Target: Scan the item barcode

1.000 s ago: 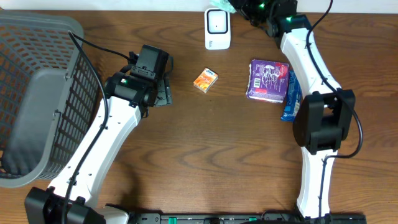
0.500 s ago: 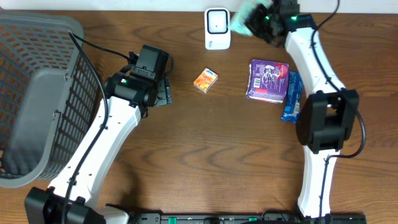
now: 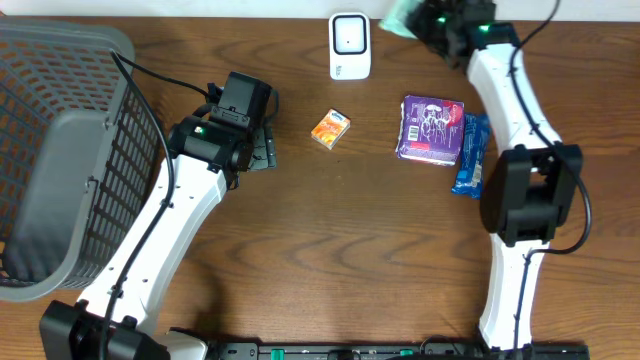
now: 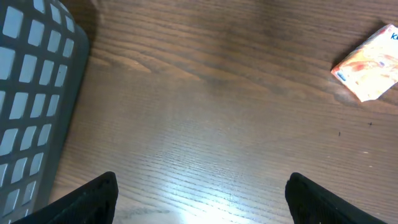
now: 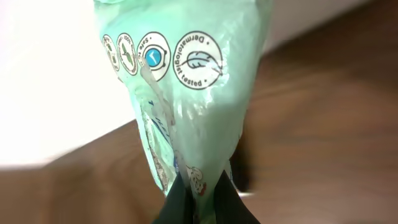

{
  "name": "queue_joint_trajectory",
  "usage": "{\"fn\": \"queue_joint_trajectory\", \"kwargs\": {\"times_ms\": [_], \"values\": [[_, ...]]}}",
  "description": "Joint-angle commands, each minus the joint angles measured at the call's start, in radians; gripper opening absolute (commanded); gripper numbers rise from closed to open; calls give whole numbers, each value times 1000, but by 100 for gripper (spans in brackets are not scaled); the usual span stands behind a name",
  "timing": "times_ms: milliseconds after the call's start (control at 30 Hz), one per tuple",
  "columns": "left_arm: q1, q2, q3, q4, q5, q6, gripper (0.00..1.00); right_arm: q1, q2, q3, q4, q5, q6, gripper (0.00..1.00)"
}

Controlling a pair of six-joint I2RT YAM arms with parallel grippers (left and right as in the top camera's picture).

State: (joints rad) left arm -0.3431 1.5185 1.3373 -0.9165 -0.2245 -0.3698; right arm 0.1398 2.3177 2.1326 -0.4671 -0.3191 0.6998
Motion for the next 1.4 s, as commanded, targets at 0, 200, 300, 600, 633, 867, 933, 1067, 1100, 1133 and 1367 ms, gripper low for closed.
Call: {"fn": "queue_joint_trajectory", "kwargs": {"times_ms": [0,200,300,600,633,867,933,1067,1100,1133,1367], "values": [[2,6,7,-3,-19,-9,86,71,-6,13,7,-16,19,1],[2,6,7,-3,-20,-9,86,134,56,13,60,45,37,1],[2,6,7,-3,-19,-9,86,135,104,13,113,-31,42,1],[2,6,7,-3,-19,-9,86,113,132,13,129,-59,55,1],[2,6,7,-3,-19,-9,86,110,130,13,128,-63,54,1],[2,6,7,-3,-20,-9,86,47,110,13,138,-198,54,1],[2,6,7,-3,-19,-9,86,17,86,14,131,-230,54,1],[2,6,7,-3,-19,-9,86,-58,24,14,87,-275,54,1],[2,6,7,-3,-19,-9,86,-82,6,13,61,-275,53,1],[2,6,7,-3,-20,-9,86,-107,-11,13,32,-274,40,1],[2,6,7,-3,-19,-9,86,-303,-111,14,-309,-88,-93,1]]}}
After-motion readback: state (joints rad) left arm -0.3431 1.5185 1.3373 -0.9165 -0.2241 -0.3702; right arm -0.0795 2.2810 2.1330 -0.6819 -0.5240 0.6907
